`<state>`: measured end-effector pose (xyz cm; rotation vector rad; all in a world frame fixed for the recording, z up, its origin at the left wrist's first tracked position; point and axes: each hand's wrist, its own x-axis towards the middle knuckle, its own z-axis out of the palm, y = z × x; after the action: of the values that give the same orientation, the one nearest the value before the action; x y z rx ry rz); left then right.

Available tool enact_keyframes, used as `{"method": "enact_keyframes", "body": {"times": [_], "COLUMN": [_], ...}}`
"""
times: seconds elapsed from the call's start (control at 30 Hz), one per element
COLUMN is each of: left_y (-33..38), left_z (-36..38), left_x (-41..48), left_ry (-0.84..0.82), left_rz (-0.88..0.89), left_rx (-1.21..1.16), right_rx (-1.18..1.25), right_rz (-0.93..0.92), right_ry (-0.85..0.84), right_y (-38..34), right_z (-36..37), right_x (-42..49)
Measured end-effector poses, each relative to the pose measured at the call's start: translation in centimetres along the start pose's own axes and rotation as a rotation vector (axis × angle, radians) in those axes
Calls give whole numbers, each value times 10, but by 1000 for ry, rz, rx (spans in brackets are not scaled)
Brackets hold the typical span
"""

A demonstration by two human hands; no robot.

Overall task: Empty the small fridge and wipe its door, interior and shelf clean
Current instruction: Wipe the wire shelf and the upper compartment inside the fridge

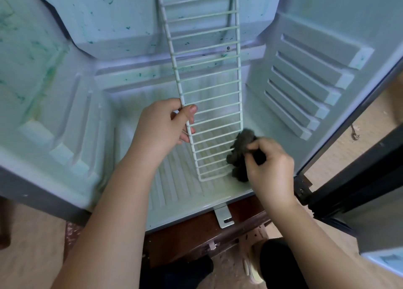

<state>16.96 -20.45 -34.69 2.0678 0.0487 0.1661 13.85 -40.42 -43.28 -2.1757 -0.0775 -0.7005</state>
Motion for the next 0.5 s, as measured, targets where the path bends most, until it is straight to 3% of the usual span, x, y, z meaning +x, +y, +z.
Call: {"method": "enact_keyframes", "body": {"times": [0.13, 0.23, 0.33, 0.43, 0.5], "left_y": [1, 1, -1, -3, -5], "left_z": [0, 0, -1, -1, -2], "left_x": [0, -1, 1, 4, 6], "left_ry": [3, -2, -11, 6, 24], "left_rz": [-1, -6, -9, 11, 53], "left_rx": [-14, -36, -41, 3, 74], "right_rx": [-155, -222, -72, -30, -129], "right_rz": [92, -33, -185, -323, -380], "right_ry": [-107, 57, 180, 95, 37], "right_y": [8, -11, -40, -65, -75], "right_z": [-13, -17, -9, 18, 39], "right_x": [-16, -7, 9, 4, -8]}}
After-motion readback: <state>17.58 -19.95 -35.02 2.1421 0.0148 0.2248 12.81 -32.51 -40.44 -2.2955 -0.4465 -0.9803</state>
